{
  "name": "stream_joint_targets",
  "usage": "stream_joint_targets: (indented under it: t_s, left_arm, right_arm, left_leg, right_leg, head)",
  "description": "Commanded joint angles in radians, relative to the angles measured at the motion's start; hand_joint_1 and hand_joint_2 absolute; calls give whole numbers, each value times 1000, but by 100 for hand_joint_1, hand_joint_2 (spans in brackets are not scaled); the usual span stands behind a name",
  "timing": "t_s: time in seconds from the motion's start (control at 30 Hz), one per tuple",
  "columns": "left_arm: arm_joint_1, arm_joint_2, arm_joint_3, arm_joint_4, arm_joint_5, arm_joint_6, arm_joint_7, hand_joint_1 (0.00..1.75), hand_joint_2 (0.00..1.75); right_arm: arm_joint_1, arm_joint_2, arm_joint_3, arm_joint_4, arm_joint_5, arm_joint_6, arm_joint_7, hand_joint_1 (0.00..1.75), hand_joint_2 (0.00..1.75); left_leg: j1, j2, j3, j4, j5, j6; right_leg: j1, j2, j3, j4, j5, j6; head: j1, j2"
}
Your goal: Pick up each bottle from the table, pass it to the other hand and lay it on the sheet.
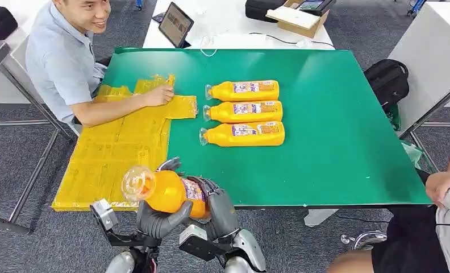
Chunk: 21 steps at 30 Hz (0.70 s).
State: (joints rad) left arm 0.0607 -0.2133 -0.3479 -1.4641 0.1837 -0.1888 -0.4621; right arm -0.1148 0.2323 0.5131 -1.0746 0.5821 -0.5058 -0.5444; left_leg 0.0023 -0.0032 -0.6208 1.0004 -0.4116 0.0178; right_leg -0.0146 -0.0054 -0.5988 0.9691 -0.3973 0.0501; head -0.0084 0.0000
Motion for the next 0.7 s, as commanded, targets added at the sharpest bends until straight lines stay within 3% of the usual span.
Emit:
stream_joint_targets:
  t_s: [0.03,0.23,0.27,0.3,0.33,0.47,0.57,0.7]
  left_arm:
    - [-36,26,-27,117,60,-39,68,175,175]
    - [-39,25,-26,117,62,-39,71,175,175]
    - [-37,18,-5,117,146,-43,104,175,175]
    - [-35,14,8,110,166,-29,103,175,175]
    - [-34,12,18,102,180,-15,103,175,175]
    - [-42,3,75,78,216,44,104,175,175]
    - [-69,-22,171,70,191,191,77,175,175]
    - [-135,14,283,116,120,342,34,175,175]
  right_arm:
    - [-51,-4,54,54,11,-32,-2,140,175]
    - [-53,-3,55,53,11,-32,-2,140,175]
    - [-41,7,42,53,12,-103,-8,0,175]
    - [-32,11,37,46,3,-122,-14,0,175]
    - [-25,11,35,37,0,-138,-19,0,0]
    - [4,4,33,-4,0,-184,-35,0,0]
    - [58,30,-52,-76,60,-192,-102,0,0]
    - [130,62,-143,-210,136,-192,-154,0,0]
  left_leg:
    - [0,1,5,-1,-2,-1]
    - [0,1,3,-1,-1,-1]
    - [0,1,4,-1,-1,-1]
    - [0,2,6,-1,-2,-1]
    - [0,1,4,-1,-2,-1]
    - [0,1,4,0,-2,-1]
    - [1,0,2,0,-1,-1]
    - [1,-1,2,0,-1,-1]
  right_leg:
    - [0,2,4,0,-2,-2]
    - [0,1,3,0,-1,-1]
    - [0,1,3,-1,-1,-2]
    - [1,2,5,-1,-2,-2]
    - [0,2,3,0,-1,-2]
    - [1,1,4,0,-1,-2]
    - [1,0,2,0,-1,-2]
    - [1,-1,2,0,-2,-2]
  head:
    - [0,0]
    - [0,0]
    - [0,0]
    - [0,0]
    - [0,0]
    - [0,0]
    - [0,0]
    - [0,0]
